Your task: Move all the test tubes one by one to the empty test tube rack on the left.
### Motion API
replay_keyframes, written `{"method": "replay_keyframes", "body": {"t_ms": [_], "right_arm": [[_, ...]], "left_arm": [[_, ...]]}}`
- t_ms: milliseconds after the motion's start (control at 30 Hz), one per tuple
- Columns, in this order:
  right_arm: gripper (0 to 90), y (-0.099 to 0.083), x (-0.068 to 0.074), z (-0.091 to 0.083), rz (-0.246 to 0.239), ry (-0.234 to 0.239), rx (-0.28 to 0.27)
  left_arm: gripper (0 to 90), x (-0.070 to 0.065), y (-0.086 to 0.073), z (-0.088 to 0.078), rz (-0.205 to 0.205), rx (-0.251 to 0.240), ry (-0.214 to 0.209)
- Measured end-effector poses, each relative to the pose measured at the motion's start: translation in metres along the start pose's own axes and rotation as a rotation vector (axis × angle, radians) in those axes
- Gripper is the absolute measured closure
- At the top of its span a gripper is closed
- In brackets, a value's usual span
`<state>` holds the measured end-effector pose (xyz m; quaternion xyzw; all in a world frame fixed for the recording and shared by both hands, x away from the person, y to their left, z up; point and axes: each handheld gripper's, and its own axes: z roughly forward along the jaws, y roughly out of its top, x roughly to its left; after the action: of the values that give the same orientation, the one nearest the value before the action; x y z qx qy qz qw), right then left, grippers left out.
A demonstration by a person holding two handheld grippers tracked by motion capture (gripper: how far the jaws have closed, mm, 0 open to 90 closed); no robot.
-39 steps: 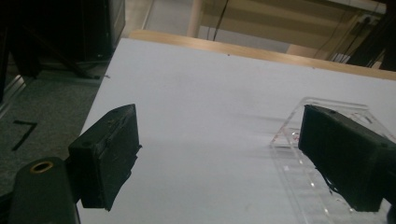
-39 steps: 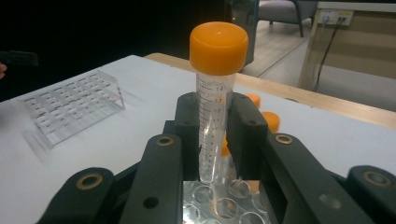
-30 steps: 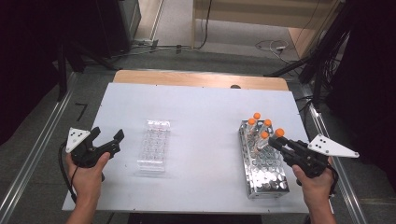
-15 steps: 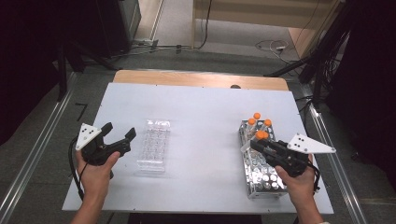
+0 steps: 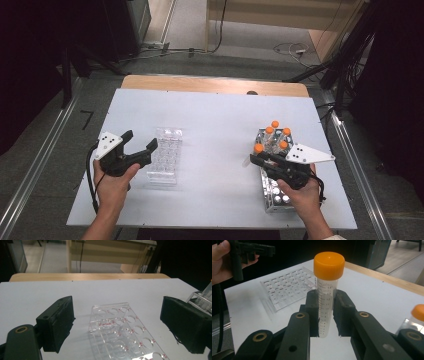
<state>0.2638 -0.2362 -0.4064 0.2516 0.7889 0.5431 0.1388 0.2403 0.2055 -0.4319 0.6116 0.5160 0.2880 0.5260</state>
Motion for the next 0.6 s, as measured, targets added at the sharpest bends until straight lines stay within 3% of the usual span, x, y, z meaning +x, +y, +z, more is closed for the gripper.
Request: {"method": "replay_keyframes", "body": {"t_ms": [600], "right_arm": [[73.1, 0.009, 0.017, 0.036, -0.028, 0.065, 0.043]], "left_arm": [[11.9, -0.022, 0.004, 0.020, 0.059, 0.031, -0.072]]}}
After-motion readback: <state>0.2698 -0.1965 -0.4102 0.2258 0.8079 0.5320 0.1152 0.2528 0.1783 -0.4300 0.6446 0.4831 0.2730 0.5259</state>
